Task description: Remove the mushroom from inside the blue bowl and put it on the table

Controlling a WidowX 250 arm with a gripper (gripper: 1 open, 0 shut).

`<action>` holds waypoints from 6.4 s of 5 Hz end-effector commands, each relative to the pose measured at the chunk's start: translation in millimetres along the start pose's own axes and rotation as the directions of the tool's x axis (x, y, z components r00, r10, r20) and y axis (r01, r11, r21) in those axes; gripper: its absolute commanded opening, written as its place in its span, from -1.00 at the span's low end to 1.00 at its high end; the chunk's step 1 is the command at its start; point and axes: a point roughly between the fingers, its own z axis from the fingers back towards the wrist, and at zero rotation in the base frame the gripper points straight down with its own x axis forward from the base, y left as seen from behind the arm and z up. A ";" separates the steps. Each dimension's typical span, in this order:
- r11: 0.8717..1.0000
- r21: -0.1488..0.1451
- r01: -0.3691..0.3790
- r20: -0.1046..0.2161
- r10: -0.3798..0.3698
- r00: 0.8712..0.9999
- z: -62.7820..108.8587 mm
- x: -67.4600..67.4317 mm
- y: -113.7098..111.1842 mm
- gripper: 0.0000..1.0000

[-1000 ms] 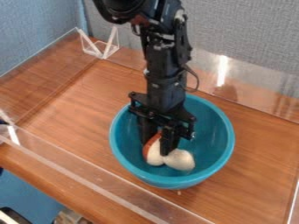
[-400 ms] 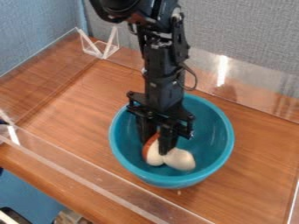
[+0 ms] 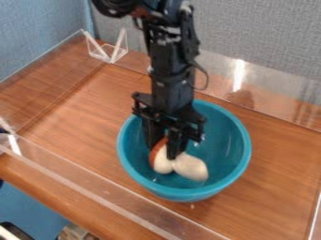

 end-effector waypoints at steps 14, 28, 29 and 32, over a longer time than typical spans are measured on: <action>0.997 0.076 -0.001 0.050 -0.003 0.999 38.2 -3.8 26.7 -1.00; 0.997 0.076 0.027 -0.013 -0.026 1.000 -6.6 5.0 19.0 -1.00; 0.997 0.071 0.026 0.008 -0.027 1.000 6.4 3.7 20.6 -1.00; 0.995 0.077 -0.057 0.083 0.051 0.995 62.3 3.0 66.8 -1.00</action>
